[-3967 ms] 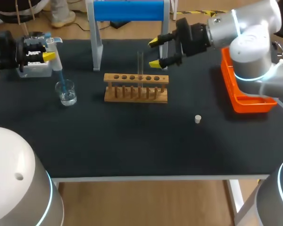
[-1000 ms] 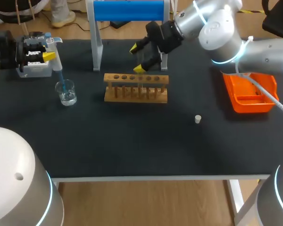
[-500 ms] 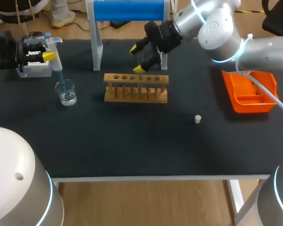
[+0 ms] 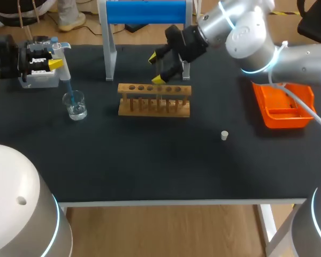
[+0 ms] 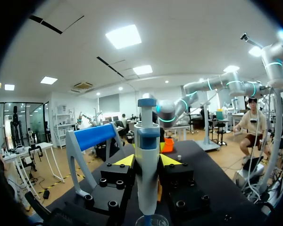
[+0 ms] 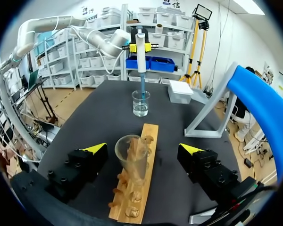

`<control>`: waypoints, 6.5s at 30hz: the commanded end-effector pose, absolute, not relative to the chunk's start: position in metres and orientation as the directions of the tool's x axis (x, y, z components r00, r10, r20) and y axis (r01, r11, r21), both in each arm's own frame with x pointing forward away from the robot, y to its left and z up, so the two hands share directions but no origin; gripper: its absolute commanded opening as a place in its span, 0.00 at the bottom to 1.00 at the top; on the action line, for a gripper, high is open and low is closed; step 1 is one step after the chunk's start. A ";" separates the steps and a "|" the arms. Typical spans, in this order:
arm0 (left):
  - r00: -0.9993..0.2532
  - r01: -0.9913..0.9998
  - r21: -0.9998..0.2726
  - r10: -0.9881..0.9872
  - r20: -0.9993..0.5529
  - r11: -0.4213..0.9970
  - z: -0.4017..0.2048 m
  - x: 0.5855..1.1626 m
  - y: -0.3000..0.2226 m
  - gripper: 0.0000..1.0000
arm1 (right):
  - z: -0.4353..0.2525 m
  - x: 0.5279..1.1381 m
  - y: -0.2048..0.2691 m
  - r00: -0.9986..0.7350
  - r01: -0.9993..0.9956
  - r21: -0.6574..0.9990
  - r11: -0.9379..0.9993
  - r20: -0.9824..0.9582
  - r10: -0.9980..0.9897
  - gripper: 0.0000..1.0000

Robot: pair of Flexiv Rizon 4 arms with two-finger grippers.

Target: Invert the test tube, pick up the pipette, mount the tip to pipette, aspirate from beaker and dispense into the tube, eject the tip, return the pipette, and cap with the stopper.

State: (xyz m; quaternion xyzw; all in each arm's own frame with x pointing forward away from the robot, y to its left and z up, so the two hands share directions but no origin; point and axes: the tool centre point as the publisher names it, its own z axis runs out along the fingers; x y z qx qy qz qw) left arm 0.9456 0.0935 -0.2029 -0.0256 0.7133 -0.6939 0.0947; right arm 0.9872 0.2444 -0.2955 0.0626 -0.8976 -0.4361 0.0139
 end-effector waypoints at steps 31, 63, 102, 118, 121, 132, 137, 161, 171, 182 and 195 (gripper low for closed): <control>-0.981 0.095 -0.995 -0.167 -0.100 0.037 -0.202 0.945 0.094 0.00 | -0.296 0.981 0.238 -0.996 -0.086 0.788 0.609 -0.050 -0.076 1.00; -0.977 0.103 -0.991 -0.176 -0.118 0.090 -0.156 0.935 0.077 0.00 | -0.296 0.981 0.238 -0.996 -0.086 0.788 0.609 -0.050 -0.076 1.00; -0.993 0.115 -0.991 0.012 -0.115 0.068 0.039 0.978 -0.071 0.00 | -0.296 0.981 0.238 -0.996 -0.086 0.788 0.609 -0.050 -0.076 1.00; -0.983 0.095 -0.995 0.160 -0.095 -0.003 0.052 0.972 -0.164 0.00 | -0.296 0.981 0.238 -0.996 -0.086 0.788 0.609 -0.050 -0.076 1.00; -0.980 0.090 -0.996 0.177 -0.091 -0.018 0.047 0.969 -0.172 0.00 | -0.296 0.981 0.238 -0.996 -0.086 0.788 0.609 -0.050 -0.076 1.00; -0.981 0.085 -0.996 0.172 -0.088 -0.023 0.045 0.968 -0.173 0.00 | -0.296 0.981 0.238 -0.996 -0.086 0.788 0.609 -0.050 -0.076 1.00; -0.981 0.085 -0.996 0.172 -0.088 -0.023 0.045 0.968 -0.173 0.00 | -0.296 0.981 0.238 -0.996 -0.086 0.788 0.609 -0.050 -0.076 1.00; -0.980 0.084 -0.996 0.181 -0.087 -0.022 0.044 0.972 -0.176 0.00 | -0.296 0.981 0.238 -0.996 -0.086 0.788 0.609 -0.050 -0.076 1.00; -0.976 0.077 -0.997 0.203 -0.079 -0.020 0.035 0.974 -0.184 0.00 | -0.296 0.981 0.238 -0.996 -0.086 0.788 0.609 -0.050 -0.076 1.00; -0.970 0.079 -0.997 0.229 -0.080 -0.012 0.025 0.971 -0.189 0.00 | -0.296 0.981 0.238 -0.996 -0.086 0.788 0.609 -0.050 -0.076 1.00; -0.962 0.088 -0.996 0.260 -0.082 0.012 0.013 0.972 -0.193 0.00 | -0.296 0.981 0.238 -0.996 -0.086 0.788 0.609 -0.050 -0.076 1.00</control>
